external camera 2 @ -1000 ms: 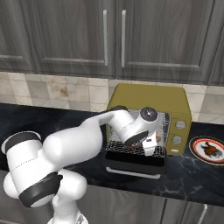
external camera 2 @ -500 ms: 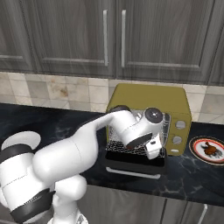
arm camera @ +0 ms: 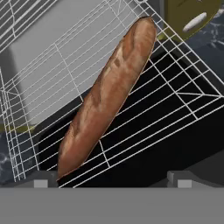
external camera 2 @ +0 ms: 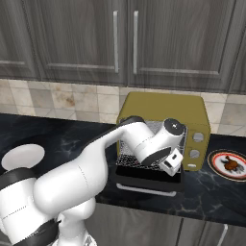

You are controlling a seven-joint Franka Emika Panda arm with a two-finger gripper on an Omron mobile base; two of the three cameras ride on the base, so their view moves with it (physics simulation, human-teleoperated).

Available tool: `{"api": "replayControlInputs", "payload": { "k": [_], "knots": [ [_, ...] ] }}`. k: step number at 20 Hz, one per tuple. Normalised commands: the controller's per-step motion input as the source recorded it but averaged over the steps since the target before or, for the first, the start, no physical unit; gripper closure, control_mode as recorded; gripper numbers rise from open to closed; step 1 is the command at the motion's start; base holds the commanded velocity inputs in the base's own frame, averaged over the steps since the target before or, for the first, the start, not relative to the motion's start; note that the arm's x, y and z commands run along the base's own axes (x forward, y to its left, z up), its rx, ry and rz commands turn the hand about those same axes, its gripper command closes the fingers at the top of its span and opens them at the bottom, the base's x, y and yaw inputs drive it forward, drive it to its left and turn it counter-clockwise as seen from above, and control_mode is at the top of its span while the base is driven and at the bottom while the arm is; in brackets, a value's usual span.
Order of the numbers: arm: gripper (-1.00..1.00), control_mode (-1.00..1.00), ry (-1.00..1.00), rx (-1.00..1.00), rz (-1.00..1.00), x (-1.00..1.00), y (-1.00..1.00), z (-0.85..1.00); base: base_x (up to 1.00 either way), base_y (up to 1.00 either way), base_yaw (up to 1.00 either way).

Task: Open the toaster oven door. Place the baguette on the bottom rack in the toaster oven and place the chicken drumstick on the top rack.

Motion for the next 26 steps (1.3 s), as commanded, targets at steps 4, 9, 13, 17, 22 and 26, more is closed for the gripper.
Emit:
{"api": "replayControlInputs", "payload": {
  "k": [4, 9, 13, 17, 22, 26],
  "knots": [
    [-1.00, -1.00, -0.01, -0.26, 0.40, -0.14, 0.11, 0.00, 0.00, 0.00, 0.00],
    [-1.00, -1.00, 0.00, -0.20, 0.21, -0.17, 0.09, -0.22, 0.00, 0.00, 0.00],
    [-1.00, -1.00, 0.05, -0.18, 0.09, -0.05, 0.17, -0.17, 0.00, 0.00, 0.00],
    [-1.00, -1.00, 0.09, -0.05, 0.00, 0.00, 0.03, -0.11, 0.00, 0.00, 0.00],
    [-1.00, -1.00, 0.04, -0.01, 0.00, -0.08, 0.00, -0.17, 0.00, 0.00, 0.00],
    [-1.00, -1.00, 0.01, -0.01, 0.00, -0.15, 0.00, -0.19, 0.00, 0.00, 0.00]
  ]
}}
